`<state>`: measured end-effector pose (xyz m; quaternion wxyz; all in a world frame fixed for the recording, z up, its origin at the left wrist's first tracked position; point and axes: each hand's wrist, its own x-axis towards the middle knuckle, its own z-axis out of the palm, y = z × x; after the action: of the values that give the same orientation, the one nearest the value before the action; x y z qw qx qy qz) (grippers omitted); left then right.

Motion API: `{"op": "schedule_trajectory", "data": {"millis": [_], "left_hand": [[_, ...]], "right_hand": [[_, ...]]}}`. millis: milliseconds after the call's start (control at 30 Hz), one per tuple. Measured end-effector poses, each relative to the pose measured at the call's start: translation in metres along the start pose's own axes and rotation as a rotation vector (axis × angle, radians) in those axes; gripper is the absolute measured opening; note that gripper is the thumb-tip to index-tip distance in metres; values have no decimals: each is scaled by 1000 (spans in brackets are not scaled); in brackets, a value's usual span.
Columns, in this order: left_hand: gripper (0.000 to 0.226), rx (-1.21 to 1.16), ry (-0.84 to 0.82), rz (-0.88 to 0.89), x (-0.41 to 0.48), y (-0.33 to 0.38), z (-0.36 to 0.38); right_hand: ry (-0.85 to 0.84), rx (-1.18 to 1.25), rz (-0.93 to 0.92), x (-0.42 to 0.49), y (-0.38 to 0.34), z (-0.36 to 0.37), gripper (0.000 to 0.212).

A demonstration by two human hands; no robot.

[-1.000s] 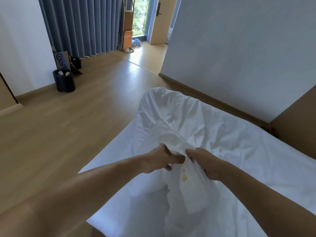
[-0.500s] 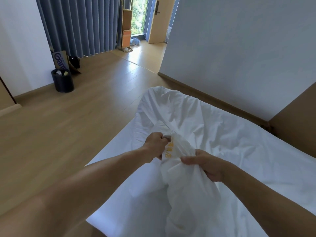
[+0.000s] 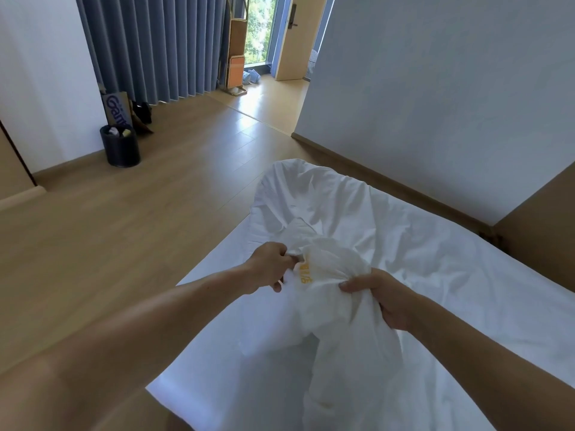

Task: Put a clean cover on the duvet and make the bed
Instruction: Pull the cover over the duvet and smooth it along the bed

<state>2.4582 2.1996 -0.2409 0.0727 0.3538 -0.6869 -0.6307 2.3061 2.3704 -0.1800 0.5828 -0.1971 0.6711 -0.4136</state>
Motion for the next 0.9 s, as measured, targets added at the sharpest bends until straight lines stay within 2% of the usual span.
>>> {"op": "schedule_trajectory", "data": {"millis": [133, 233, 433, 567, 667, 733, 800, 900], "left_hand": [[28, 83, 4, 66, 1, 4, 5], [26, 91, -11, 70, 2, 7, 6], [22, 203, -216, 19, -13, 4, 18], [26, 135, -95, 5, -10, 8, 15], [23, 177, -31, 70, -4, 13, 9], [23, 182, -11, 89, -5, 11, 9], [24, 162, -13, 63, -5, 5, 10], [19, 59, 41, -20, -14, -5, 8]], "right_hand": [[-47, -76, 77, -1, -8, 0, 75], [-31, -8, 54, 0, -6, -5, 75], [-71, 190, -63, 5, 6, -8, 77], [-60, 224, -66, 6, 8, -1, 68], [-34, 240, -72, 7, 3, 0, 69], [-64, 240, -91, 4, -5, 4, 61], [-103, 174, -94, 0, -10, 7, 40], [-10, 18, -83, 0, -15, 6, 44]]}}
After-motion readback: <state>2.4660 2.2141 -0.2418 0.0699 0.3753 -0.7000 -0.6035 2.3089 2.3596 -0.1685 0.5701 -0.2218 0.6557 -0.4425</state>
